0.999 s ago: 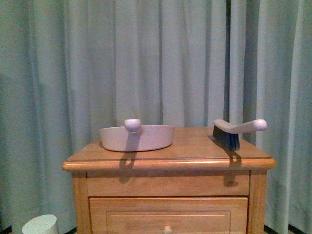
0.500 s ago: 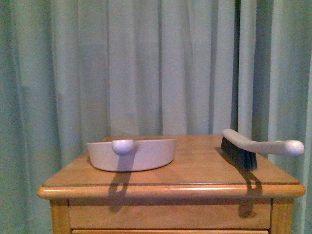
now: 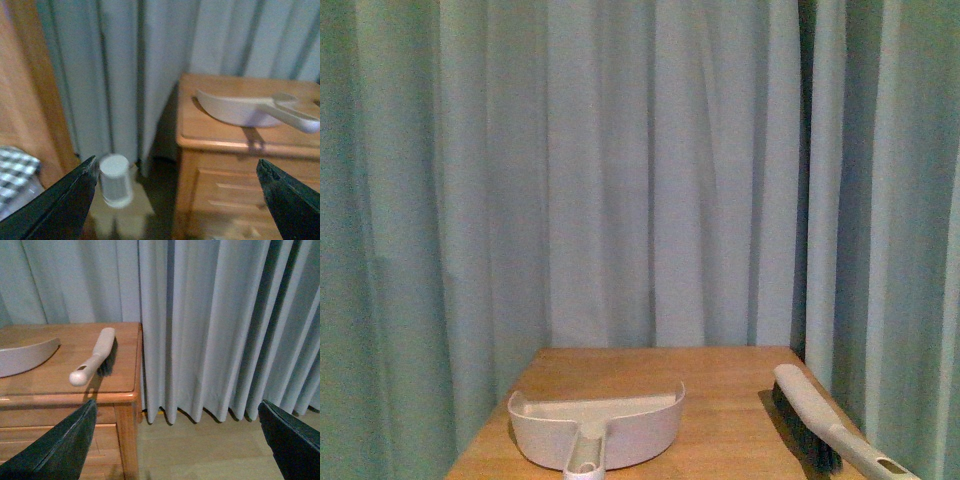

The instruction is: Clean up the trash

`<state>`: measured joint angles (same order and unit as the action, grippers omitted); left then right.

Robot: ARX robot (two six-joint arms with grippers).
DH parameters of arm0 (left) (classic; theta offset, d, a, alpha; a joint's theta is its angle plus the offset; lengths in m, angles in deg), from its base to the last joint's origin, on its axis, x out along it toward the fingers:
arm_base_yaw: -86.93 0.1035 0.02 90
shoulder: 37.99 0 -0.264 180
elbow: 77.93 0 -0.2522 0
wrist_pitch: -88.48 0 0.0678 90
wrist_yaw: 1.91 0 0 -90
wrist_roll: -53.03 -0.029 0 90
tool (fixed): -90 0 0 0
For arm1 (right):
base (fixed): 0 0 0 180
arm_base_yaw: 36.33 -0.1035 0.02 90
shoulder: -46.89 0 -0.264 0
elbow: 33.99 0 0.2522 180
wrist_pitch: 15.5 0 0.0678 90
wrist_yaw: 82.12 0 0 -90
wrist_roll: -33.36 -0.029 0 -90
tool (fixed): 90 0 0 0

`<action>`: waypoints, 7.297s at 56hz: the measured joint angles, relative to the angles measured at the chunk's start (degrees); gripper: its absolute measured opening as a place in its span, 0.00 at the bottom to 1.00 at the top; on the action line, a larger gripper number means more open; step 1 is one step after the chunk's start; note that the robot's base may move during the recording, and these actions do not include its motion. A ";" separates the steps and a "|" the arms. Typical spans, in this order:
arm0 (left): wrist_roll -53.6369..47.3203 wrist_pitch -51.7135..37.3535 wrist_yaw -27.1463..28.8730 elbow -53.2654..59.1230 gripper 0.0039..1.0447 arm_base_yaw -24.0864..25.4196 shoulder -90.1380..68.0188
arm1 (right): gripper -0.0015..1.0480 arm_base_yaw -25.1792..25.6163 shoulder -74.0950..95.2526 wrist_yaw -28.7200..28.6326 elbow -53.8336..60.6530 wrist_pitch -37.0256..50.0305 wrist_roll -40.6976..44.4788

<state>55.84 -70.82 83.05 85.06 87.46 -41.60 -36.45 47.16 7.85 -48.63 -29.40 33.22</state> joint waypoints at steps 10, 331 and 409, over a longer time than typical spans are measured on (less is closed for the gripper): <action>-0.07 -4.63 1.05 -7.30 0.93 -2.95 -21.35 | 0.93 0.00 0.00 0.02 0.00 0.00 0.00; -9.57 -32.52 -7.89 -9.97 0.26 10.56 -26.03 | 0.93 -22.40 107.25 16.92 -70.84 -13.11 -24.98; -9.57 -32.52 -7.89 -9.97 0.26 10.56 -26.03 | 0.20 -21.90 91.34 24.37 -55.84 14.53 -5.64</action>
<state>46.26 -103.34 75.16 75.10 98.02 -67.64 -58.35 138.50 32.22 -104.48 -14.86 27.58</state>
